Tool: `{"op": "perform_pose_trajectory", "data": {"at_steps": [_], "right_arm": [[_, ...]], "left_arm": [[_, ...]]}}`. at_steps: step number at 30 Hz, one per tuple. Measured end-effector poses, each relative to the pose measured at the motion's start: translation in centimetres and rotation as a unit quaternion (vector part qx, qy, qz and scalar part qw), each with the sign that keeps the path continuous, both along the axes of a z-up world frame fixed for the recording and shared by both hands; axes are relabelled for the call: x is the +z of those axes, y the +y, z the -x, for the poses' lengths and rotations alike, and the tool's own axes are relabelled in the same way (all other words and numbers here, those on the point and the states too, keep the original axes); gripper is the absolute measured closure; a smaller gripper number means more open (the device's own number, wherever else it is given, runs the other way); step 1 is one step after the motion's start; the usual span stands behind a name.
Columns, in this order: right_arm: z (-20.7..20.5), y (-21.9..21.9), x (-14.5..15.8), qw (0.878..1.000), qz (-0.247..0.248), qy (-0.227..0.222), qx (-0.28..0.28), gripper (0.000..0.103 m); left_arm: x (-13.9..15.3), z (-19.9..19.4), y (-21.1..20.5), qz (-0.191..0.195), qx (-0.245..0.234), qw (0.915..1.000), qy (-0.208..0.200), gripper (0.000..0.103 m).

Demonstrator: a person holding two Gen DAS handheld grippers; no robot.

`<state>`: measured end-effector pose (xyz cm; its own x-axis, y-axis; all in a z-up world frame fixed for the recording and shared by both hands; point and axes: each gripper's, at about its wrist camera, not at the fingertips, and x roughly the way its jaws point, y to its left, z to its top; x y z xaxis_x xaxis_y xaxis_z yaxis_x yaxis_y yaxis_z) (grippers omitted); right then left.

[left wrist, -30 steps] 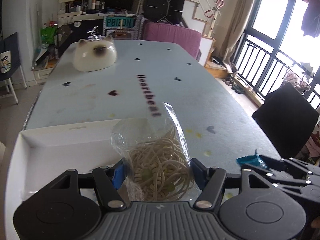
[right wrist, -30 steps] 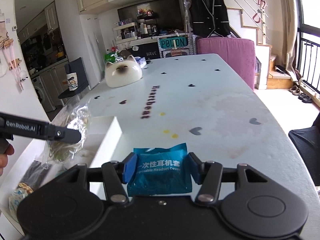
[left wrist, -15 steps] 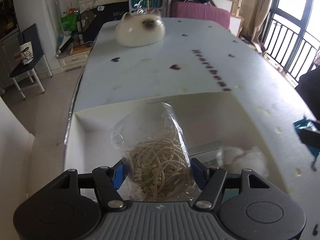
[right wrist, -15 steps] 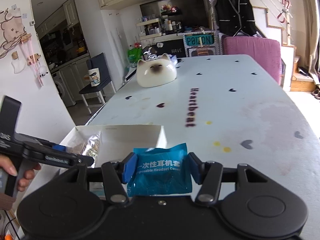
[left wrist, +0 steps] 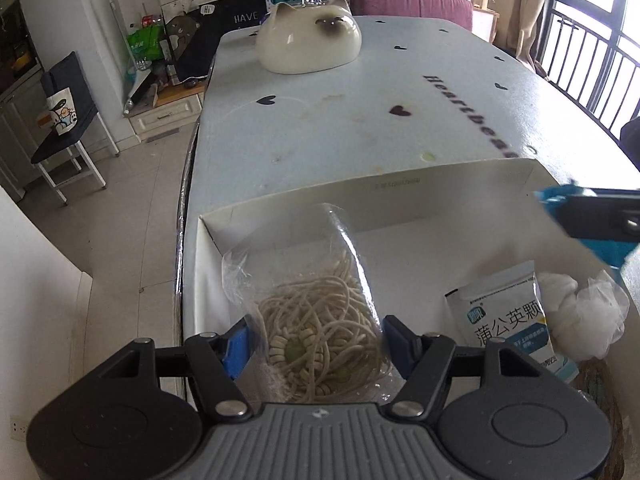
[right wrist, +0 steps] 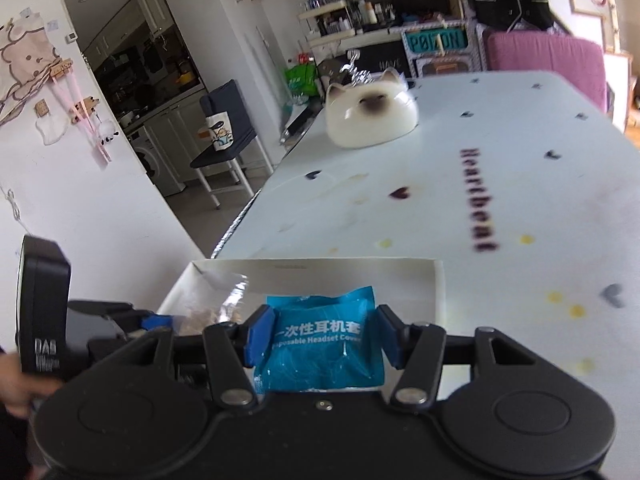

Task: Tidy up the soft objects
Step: 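Release the rubber-band bag into the tray with the left tool while the right tool releases the blue packet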

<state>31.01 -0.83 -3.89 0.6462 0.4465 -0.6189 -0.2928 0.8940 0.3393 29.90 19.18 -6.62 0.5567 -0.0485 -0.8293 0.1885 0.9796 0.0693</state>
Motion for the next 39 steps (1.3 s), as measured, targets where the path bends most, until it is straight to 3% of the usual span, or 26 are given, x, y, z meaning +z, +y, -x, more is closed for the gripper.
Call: {"op": "perform_pose_trajectory", "data": {"at_steps": [5, 7, 8, 9, 10, 14, 17, 19, 21, 27, 29, 34, 39], "right_arm": [[-2.4, 2.6, -1.2, 0.999, -0.034, 0.029, -0.001, 0.045], [-3.0, 3.6, -1.8, 0.998, -0.047, 0.030, -0.002, 0.040], [-3.2, 3.9, -2.1, 0.998, -0.053, 0.031, -0.006, 0.035], [-3.3, 4.1, -2.4, 0.998, -0.055, 0.036, -0.011, 0.023], [-3.4, 4.1, -2.6, 0.998, -0.053, 0.042, -0.016, 0.020], [-3.3, 3.7, -2.7, 0.998, -0.046, 0.047, -0.014, 0.020], [-2.9, 3.2, -2.6, 0.998, -0.043, 0.043, -0.010, 0.020], [-2.4, 3.0, -2.4, 0.999, -0.036, 0.039, -0.007, 0.020], [-1.9, 2.7, -2.3, 0.999, -0.031, 0.034, -0.004, 0.020], [-0.6, 1.6, -1.8, 0.999, -0.032, 0.030, -0.001, 0.021], [-0.4, 1.4, -1.7, 0.999, -0.036, 0.029, 0.000, 0.022], [-0.2, 1.1, -1.5, 0.999, -0.041, 0.030, 0.001, 0.023], [0.2, 0.9, -1.3, 0.999, -0.038, 0.028, 0.005, 0.024]], "left_arm": [[0.0, 0.2, 0.2, -0.011, -0.015, 0.9998, 0.001, 0.032], [0.0, 0.2, 0.3, -0.008, -0.018, 0.9998, 0.006, 0.022], [0.1, 0.2, 0.4, -0.002, -0.023, 0.9997, 0.007, 0.019], [0.2, 0.3, 0.4, 0.005, -0.028, 0.9996, 0.007, 0.014], [0.4, 0.6, 0.5, 0.008, -0.029, 0.9995, 0.004, 0.014], [1.3, 1.6, 0.5, 0.020, -0.041, 0.9989, -0.010, 0.014], [2.1, 2.2, 0.3, 0.027, -0.047, 0.9983, -0.021, 0.025], [2.6, 2.3, 0.1, 0.020, -0.044, 0.9985, -0.024, 0.042], [3.0, 2.3, 0.0, 0.022, -0.042, 0.9986, -0.024, 0.051], [4.3, 2.3, 0.1, 0.016, -0.026, 0.9986, -0.043, 0.055], [4.5, 2.2, 0.2, 0.029, -0.029, 0.9982, -0.045, 0.060], [3.3, 1.5, -0.4, 0.044, -0.030, 0.9982, -0.029, 0.092], [1.5, 0.6, 0.3, 0.063, -0.010, 0.9979, -0.010, 0.094]]}}
